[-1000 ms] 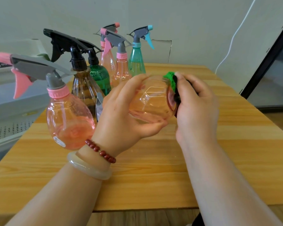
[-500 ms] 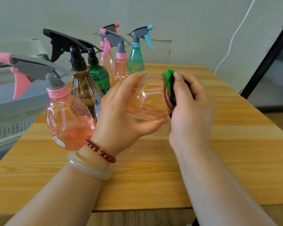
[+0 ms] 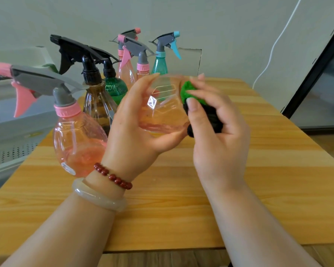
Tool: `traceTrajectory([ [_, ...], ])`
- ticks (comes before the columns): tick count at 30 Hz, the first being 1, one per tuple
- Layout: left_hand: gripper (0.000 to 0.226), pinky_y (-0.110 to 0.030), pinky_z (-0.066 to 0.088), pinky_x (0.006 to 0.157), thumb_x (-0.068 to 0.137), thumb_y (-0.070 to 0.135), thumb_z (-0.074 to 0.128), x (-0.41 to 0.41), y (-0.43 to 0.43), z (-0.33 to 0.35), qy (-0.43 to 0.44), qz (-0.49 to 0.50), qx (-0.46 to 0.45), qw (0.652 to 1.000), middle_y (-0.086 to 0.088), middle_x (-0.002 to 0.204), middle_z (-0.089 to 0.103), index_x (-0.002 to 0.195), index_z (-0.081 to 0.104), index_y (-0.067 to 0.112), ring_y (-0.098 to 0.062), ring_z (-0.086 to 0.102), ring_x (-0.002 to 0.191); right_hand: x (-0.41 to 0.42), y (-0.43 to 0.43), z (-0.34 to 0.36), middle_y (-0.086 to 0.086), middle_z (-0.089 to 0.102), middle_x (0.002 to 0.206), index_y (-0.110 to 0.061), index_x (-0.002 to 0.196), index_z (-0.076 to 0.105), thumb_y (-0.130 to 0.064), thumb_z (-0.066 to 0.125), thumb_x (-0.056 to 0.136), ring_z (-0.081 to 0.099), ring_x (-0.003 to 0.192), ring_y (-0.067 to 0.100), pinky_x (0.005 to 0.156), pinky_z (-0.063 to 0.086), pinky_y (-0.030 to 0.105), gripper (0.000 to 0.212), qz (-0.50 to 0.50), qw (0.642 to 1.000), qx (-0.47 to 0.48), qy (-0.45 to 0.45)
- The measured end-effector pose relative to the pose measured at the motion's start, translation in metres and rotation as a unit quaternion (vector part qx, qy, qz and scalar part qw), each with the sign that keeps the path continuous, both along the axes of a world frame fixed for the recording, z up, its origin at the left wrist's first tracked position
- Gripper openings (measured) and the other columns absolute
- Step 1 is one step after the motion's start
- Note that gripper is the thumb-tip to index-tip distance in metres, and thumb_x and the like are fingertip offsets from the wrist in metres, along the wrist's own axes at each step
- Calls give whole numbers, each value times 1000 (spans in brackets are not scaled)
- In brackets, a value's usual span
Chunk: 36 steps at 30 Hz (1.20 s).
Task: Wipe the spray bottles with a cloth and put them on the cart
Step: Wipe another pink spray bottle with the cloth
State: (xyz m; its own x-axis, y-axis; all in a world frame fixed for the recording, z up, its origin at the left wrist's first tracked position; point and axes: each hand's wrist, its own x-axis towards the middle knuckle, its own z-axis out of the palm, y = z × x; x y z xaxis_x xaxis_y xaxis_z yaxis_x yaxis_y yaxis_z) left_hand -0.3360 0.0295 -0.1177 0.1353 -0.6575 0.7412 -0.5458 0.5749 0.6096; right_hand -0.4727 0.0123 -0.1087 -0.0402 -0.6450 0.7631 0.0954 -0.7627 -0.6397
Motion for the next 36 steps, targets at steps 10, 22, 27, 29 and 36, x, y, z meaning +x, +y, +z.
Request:
traceTrajectory([
  [10,86,-42,50,101,74,36,85,0,-6,-1,9,-24,17,1000,-9,133,57,142,43,4,-25,58,123,-3,-5,3,0,70,118,-22,107,69,-13,63,93,53,130,12,109,44,39,17,8,1000,28,-1],
  [22,84,-41,52,97,73,37,82,1,-3,1,21,-23,12,999,-7,133,57,140,43,6,-23,59,120,-1,0,-3,5,67,118,-9,114,64,-8,62,91,60,124,16,104,44,28,23,29,999,-30,-5],
  [27,89,-43,50,101,72,41,84,-1,-4,-2,9,-16,11,1000,-7,134,56,142,42,5,-25,57,123,-4,-13,-6,-2,72,113,-27,99,71,-13,64,90,64,117,12,102,50,40,19,15,994,76,-77],
  [29,89,-42,49,102,72,42,83,-2,-3,-2,11,-14,12,1000,-7,134,56,142,42,5,-24,57,123,-3,-10,-6,1,73,113,-26,99,71,-14,65,89,64,117,12,103,50,43,17,14,993,81,-87],
  [36,89,-40,48,105,73,37,85,5,-3,2,38,-30,19,999,-9,140,53,143,41,4,-22,53,130,-4,-10,-6,-2,71,116,-15,112,69,-9,63,91,57,127,19,106,47,39,22,42,998,33,-46],
])
